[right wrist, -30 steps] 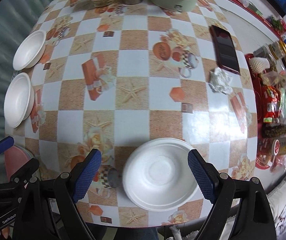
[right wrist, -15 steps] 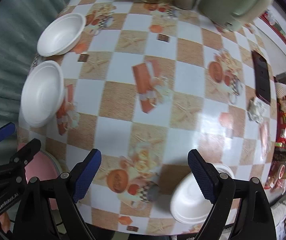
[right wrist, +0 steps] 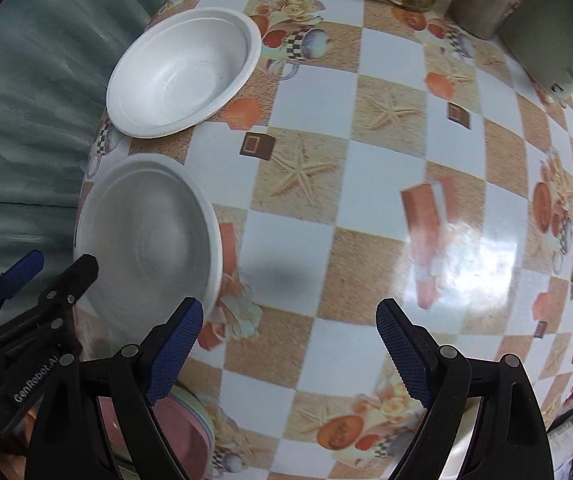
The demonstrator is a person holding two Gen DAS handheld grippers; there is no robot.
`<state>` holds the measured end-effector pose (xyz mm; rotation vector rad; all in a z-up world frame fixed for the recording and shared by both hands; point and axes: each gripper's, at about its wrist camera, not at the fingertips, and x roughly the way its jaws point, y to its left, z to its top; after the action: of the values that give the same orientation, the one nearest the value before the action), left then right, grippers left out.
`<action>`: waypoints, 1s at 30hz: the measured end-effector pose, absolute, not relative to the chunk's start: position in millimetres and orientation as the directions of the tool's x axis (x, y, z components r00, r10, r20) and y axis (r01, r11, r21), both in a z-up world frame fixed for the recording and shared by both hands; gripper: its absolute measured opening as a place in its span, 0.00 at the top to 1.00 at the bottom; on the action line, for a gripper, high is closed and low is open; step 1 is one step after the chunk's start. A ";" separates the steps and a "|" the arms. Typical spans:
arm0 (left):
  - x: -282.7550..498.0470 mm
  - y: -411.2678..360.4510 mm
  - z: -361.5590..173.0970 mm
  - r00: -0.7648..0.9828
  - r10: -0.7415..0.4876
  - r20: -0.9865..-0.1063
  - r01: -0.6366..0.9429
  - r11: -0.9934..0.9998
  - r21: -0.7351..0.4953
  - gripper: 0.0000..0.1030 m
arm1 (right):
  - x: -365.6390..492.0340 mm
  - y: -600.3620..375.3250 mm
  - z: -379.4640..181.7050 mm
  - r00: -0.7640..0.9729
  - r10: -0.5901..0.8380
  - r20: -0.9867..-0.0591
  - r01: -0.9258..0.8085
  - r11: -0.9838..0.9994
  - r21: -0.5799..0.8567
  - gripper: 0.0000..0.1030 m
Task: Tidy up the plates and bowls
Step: 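Move the left tool toward the next white bowl, then grasp the rim of the second white bowl with the left tool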
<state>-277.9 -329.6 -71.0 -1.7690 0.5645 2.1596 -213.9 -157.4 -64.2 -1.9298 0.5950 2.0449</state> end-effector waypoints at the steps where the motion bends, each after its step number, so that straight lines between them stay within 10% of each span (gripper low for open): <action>1: -280.1 -328.8 -75.7 -0.204 -0.030 -0.979 -0.463 -0.878 0.123 0.23 | -217.1 -158.2 -67.3 -0.075 -0.089 -0.993 -0.462 -0.880 0.114 0.13; 21: -291.6 -325.0 -120.7 -0.155 -0.103 -0.983 -0.463 -0.871 0.164 0.23 | -238.6 -182.1 -113.8 -0.027 -0.152 -0.988 -0.466 -0.873 0.147 0.22; 30: -287.0 -315.7 -117.6 -0.131 -0.087 -0.988 -0.477 -0.868 0.139 0.34 | -242.4 -187.8 -111.3 -0.060 -0.188 -0.980 -0.447 -0.873 0.195 0.52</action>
<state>-287.0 -315.7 -117.6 -1.8684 0.6328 2.0838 -242.4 -187.8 -111.3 -2.0142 0.6932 2.0457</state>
